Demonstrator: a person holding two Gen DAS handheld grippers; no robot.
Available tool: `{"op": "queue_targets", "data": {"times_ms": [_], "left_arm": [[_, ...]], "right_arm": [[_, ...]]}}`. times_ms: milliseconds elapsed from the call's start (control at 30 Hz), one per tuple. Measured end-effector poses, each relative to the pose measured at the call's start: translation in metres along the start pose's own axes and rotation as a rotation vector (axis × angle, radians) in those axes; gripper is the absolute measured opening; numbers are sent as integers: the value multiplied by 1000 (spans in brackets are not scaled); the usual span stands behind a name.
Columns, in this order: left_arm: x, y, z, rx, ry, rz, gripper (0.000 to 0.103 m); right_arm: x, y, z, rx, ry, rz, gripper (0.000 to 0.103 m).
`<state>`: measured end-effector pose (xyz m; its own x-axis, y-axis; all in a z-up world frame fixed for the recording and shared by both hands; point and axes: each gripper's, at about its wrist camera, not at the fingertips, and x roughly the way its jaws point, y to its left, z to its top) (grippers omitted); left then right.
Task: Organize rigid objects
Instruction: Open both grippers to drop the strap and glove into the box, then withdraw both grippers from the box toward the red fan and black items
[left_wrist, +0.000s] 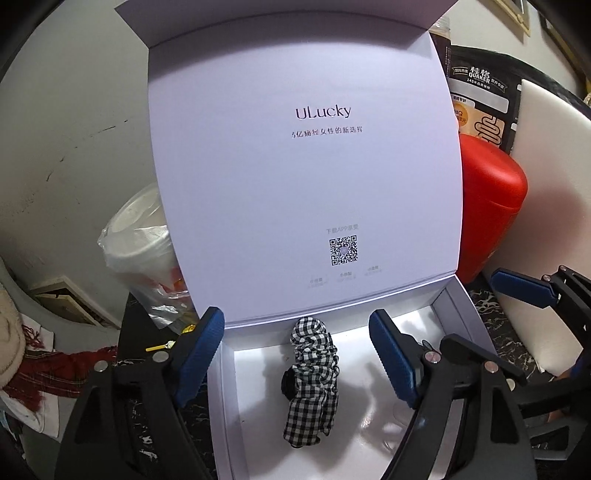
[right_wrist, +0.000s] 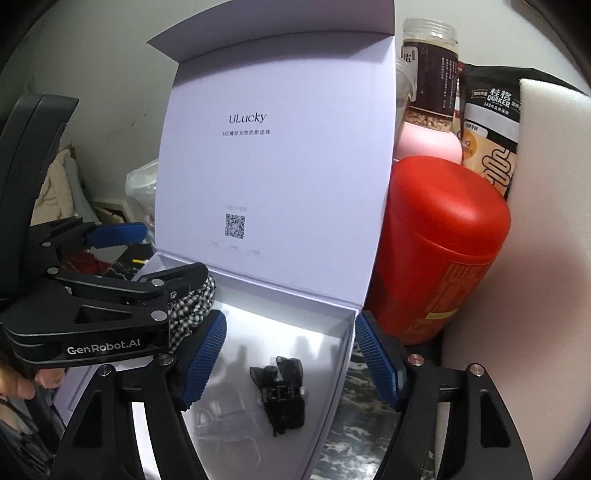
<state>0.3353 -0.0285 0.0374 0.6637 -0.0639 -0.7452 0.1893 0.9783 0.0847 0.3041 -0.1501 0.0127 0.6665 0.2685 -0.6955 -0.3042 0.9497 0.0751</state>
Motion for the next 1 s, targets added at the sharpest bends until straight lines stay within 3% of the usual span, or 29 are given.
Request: {"op": "queue_targets", "data": {"times_ms": [367, 1000], "left_arm": [[-33, 1, 3, -3, -32, 18, 81], [-141, -3, -12, -12, -161, 23, 81]], "right_arm": [[-34, -6, 2, 17, -37, 6, 73], [-137, 29, 4, -23, -152, -41, 73]]}}
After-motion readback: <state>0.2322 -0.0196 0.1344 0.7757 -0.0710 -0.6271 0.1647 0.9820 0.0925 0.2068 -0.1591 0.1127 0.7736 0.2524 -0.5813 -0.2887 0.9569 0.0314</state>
